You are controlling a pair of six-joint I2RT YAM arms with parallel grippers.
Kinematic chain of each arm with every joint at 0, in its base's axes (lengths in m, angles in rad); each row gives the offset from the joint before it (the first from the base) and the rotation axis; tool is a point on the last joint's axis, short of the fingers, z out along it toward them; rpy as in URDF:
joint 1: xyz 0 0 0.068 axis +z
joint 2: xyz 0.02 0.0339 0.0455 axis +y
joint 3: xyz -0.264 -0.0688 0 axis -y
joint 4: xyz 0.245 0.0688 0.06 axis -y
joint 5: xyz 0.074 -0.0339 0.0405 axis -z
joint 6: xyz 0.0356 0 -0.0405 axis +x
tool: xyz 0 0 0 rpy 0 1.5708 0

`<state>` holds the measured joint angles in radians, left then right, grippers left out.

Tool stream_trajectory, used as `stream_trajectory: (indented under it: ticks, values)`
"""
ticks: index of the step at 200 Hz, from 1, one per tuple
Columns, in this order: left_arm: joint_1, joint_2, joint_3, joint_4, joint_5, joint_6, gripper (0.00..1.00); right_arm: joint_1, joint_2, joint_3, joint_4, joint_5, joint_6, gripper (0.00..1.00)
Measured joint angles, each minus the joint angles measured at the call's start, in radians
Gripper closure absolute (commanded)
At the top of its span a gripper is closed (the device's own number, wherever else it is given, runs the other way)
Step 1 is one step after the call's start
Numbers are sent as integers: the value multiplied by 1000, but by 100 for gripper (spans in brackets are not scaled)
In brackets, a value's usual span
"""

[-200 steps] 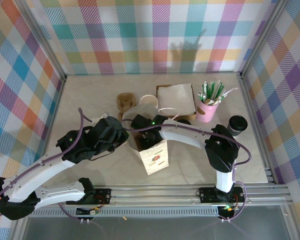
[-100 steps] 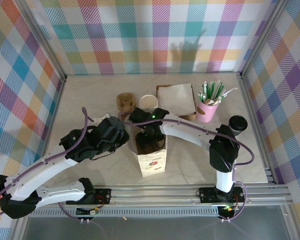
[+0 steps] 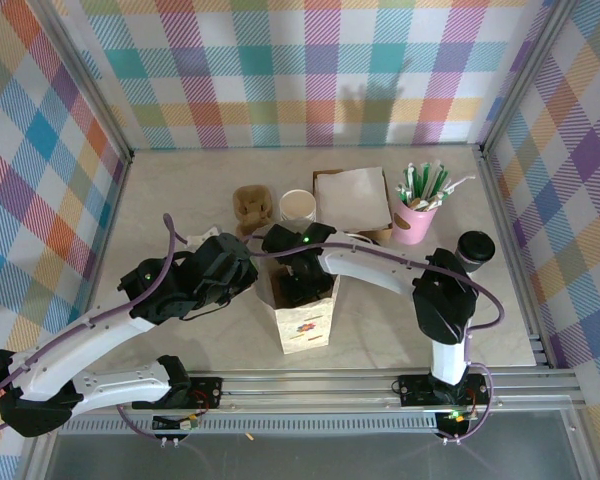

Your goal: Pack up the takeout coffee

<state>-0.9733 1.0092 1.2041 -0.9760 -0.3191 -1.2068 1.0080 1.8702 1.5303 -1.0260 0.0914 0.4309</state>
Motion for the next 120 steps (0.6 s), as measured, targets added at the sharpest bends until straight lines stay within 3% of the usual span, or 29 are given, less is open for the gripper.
stream_trajectory:
  ticks: [71,120]
  values:
    - [0,10,11,-18,-7,-1,100,0,31,-35,40,-45,0,52]
    - [-1,18,21,-21,-12,0,100,-1,30,-7,19,-34,-2,41]
